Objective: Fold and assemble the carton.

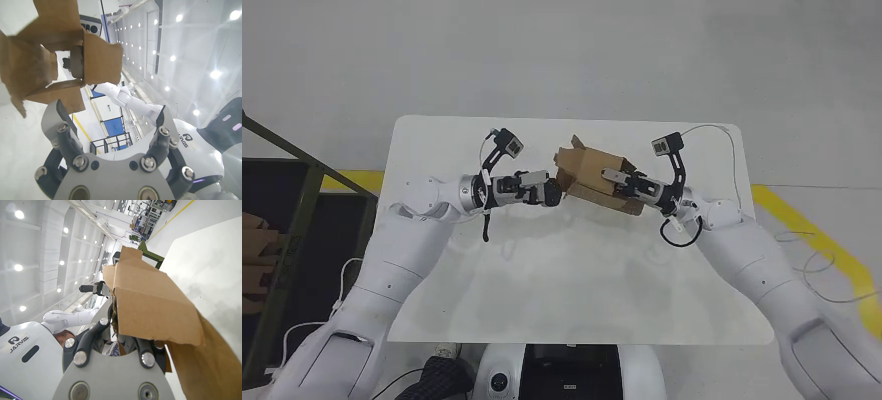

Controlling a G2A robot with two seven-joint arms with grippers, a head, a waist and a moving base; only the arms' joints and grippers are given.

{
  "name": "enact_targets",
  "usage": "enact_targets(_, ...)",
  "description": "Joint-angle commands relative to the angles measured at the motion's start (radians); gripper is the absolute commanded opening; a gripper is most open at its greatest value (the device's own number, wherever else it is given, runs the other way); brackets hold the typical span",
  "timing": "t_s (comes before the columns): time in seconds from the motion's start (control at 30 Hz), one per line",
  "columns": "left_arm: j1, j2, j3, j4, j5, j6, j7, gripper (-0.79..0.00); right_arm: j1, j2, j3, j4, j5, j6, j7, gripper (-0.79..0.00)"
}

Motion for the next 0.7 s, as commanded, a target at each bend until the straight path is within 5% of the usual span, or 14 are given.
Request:
enact_targets(0.0, 0.011, 0.006, -0.031, 0.003, -0.007, -0.003, 0.009, 0.0, -0.002, 0.002, 0.006, -0.001, -0.004, 0.002, 0.002, -0.785)
enact_targets(0.27, 0.038, 0.016, -0.082, 0.003, 0.013, -0.006, 0.042, 0.0, -0.022, 0.011, 0.026, -0.034, -0.022, 0.003, 0.003, -0.785)
enact_targets(0.67, -0.002, -0.002, -0.016, 0.044, 0.042, 0.007, 0.059, 0.0, -0.041, 0.023, 0.042, -0.088, -0.041, 0.004, 0.004, -0.785)
